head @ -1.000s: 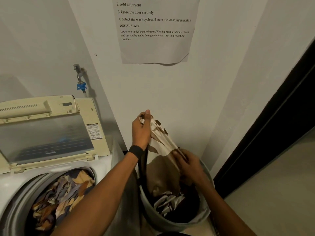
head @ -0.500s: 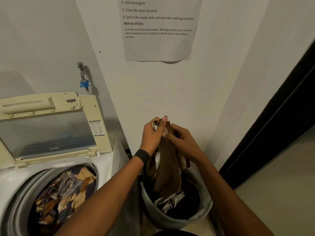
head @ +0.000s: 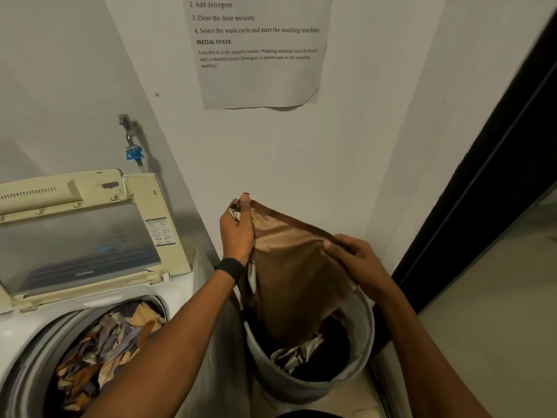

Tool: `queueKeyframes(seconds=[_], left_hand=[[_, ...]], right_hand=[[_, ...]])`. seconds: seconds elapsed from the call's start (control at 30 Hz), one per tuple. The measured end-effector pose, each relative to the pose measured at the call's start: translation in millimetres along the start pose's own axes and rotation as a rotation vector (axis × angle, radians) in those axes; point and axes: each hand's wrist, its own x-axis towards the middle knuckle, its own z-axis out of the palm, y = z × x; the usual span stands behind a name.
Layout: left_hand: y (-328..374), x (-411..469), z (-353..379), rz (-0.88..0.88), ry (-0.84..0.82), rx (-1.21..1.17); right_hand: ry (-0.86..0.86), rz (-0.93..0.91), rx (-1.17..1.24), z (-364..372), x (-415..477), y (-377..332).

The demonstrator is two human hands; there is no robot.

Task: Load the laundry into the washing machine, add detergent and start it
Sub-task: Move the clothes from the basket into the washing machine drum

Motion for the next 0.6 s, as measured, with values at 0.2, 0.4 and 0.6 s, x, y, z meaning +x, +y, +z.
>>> queueKeyframes(seconds=[0.2,0.4,0.6], left_hand=[[-4.9,-36.2,24.8,0.112,-0.343,0.002],[-6.5,-42.2,27.9,0.098,-0.297,-0.016],[-3.1,-25.7,12.1,0.066,-0.136,-0.018]], right_hand=[[-0.056,-0.158,-0.121,34.0,29.7,-34.4],[-0.200,-0.107,-0.106,42.5,34.8,-33.1],[-0.121,-0.059,-0.096,18.6,21.4,-20.7]])
